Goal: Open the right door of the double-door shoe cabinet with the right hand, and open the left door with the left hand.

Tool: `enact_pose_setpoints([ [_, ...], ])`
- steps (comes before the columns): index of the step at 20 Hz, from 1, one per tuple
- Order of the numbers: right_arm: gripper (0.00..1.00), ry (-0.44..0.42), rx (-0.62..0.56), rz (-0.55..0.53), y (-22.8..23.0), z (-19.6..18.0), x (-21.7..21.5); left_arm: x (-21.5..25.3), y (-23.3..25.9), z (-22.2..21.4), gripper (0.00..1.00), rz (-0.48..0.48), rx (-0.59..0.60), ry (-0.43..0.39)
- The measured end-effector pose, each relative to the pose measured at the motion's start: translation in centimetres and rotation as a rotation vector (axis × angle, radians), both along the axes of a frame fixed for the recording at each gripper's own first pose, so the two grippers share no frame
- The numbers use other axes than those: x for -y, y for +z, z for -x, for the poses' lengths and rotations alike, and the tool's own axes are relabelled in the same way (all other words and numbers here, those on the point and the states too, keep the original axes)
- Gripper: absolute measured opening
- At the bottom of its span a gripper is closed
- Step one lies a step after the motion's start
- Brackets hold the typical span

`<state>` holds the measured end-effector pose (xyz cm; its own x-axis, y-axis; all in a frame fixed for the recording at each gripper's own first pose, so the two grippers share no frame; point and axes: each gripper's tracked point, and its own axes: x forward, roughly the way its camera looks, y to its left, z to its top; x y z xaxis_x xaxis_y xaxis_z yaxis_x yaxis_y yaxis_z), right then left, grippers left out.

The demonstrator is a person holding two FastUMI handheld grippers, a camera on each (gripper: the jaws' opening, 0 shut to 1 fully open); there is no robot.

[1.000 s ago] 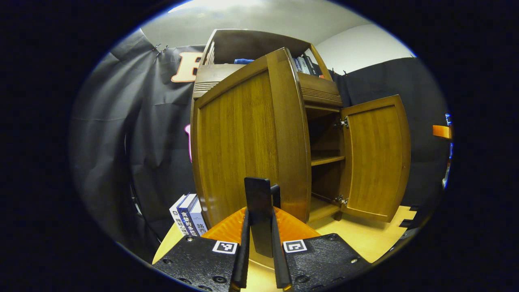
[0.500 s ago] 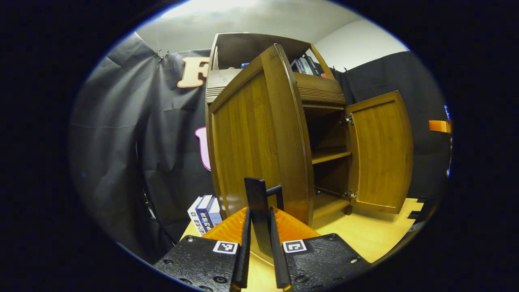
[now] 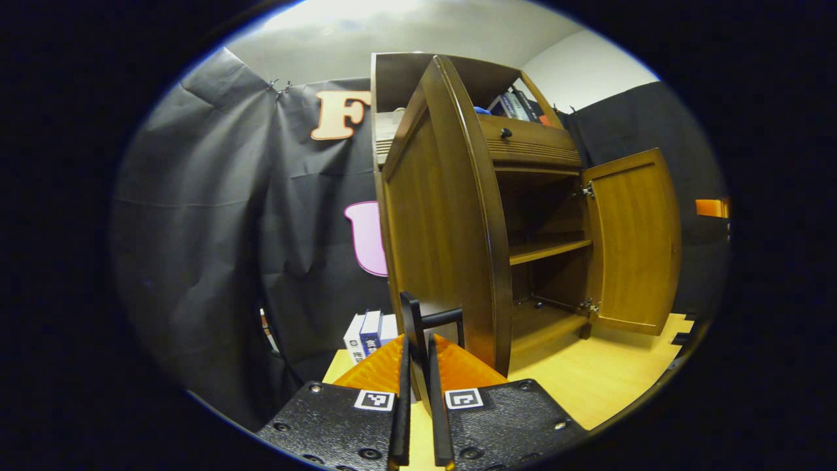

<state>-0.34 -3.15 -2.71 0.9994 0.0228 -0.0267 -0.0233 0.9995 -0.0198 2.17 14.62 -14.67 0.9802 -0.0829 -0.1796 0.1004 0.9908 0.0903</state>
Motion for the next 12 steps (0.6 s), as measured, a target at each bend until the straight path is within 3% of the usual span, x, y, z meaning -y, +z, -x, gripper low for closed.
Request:
enact_pose_setpoints([
  [7,0.98,0.000,0.007,-0.044,-0.5,-0.6,-1.1,-3.9,-0.1,-0.2,0.03,0.083,-0.007,-0.048],
  [12,0.99,0.025,0.018,-0.066,-0.9,-1.1,-2.7,-4.8,-0.1,-0.3,0.05,0.079,0.002,-0.105],
])
